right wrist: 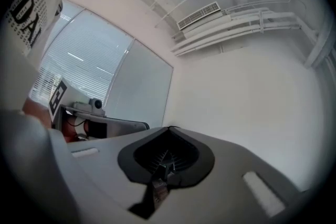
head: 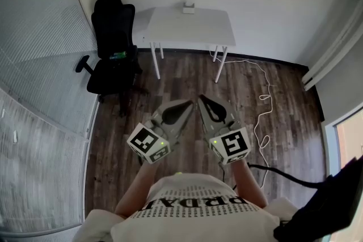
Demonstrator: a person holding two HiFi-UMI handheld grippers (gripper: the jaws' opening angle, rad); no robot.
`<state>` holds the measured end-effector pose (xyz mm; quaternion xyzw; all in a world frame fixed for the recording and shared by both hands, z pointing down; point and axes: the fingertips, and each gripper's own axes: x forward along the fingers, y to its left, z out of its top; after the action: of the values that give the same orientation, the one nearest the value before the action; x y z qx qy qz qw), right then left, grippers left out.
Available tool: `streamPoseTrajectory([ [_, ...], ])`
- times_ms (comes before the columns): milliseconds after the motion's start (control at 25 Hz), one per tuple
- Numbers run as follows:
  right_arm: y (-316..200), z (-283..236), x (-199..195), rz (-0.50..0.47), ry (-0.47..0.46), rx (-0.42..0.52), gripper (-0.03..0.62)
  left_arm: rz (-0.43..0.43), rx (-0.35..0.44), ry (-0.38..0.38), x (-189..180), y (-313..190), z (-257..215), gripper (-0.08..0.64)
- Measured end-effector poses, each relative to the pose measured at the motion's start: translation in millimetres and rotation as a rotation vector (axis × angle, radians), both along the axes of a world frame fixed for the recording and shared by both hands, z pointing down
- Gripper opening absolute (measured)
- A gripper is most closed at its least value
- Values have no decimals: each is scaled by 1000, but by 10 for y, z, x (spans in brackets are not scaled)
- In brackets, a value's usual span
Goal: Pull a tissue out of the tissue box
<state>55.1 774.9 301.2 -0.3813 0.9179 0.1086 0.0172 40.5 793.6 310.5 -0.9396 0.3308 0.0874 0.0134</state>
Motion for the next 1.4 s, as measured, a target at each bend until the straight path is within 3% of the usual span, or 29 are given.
streamPoseTrajectory([
  [720, 114, 163, -381, 47, 17, -40, 22, 62, -7, -1, -371, 207, 144, -9],
  [1400, -553, 223, -374, 47, 41, -65, 35, 26, -39, 17, -474, -401, 198, -9],
])
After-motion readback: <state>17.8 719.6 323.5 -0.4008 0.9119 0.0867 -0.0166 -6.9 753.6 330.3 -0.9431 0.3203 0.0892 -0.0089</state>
